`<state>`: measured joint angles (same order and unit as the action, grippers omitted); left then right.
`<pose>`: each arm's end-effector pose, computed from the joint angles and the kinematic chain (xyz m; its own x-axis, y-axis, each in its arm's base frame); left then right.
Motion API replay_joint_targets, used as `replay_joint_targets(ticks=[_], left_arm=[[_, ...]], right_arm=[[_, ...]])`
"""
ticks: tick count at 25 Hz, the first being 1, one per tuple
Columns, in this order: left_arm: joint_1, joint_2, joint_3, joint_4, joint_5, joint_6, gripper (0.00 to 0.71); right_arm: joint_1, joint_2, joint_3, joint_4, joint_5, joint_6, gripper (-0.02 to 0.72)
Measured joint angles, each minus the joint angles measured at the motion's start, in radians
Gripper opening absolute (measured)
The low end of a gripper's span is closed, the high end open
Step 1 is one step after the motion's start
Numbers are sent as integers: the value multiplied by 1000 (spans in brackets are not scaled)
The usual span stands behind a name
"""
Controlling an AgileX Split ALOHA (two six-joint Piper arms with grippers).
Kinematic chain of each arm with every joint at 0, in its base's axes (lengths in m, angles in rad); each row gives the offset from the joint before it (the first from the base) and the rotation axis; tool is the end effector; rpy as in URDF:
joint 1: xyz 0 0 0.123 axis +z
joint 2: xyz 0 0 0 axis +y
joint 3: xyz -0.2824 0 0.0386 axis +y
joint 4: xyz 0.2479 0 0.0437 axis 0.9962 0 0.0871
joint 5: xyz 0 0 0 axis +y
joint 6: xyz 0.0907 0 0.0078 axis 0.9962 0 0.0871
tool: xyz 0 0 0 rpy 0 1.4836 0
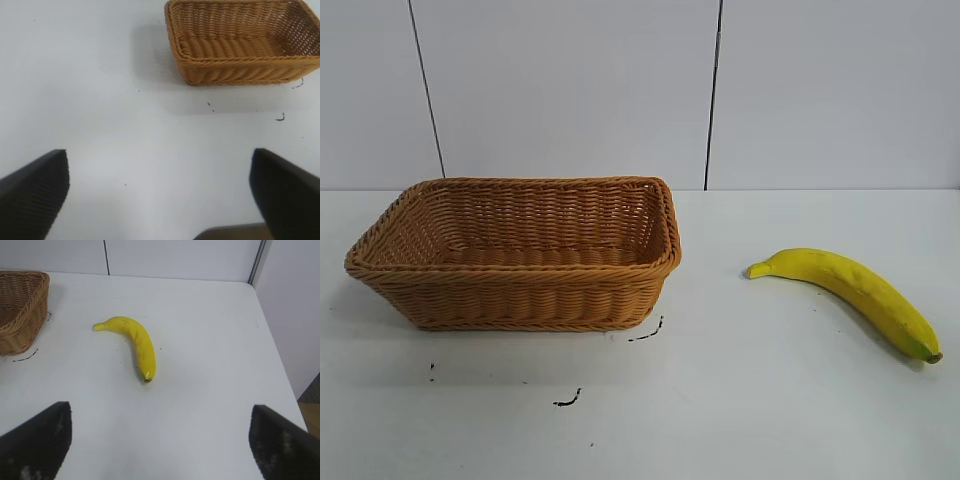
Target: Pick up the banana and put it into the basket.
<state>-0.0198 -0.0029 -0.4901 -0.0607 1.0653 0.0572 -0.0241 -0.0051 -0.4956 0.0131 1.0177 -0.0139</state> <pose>-0.0045 -0.0047 0.2742 -0.4635 0.0369 -0.8853 0.0796 0.9968 -0.0001 -0.0034 0.0011 0.2795 -0.4166 0.0030 -0.9091 0.0110 0.9999 -0.0017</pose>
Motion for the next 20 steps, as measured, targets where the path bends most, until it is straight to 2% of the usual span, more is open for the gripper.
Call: replay_joint_targets(ticks=[11,20], left_arm=[[0,0,0,0,0,0,695],[0,0,0,0,0,0,695]], right_arm=[[0,39,-23,3,4,0,689],[0,579,-271,3,1,-4,689]])
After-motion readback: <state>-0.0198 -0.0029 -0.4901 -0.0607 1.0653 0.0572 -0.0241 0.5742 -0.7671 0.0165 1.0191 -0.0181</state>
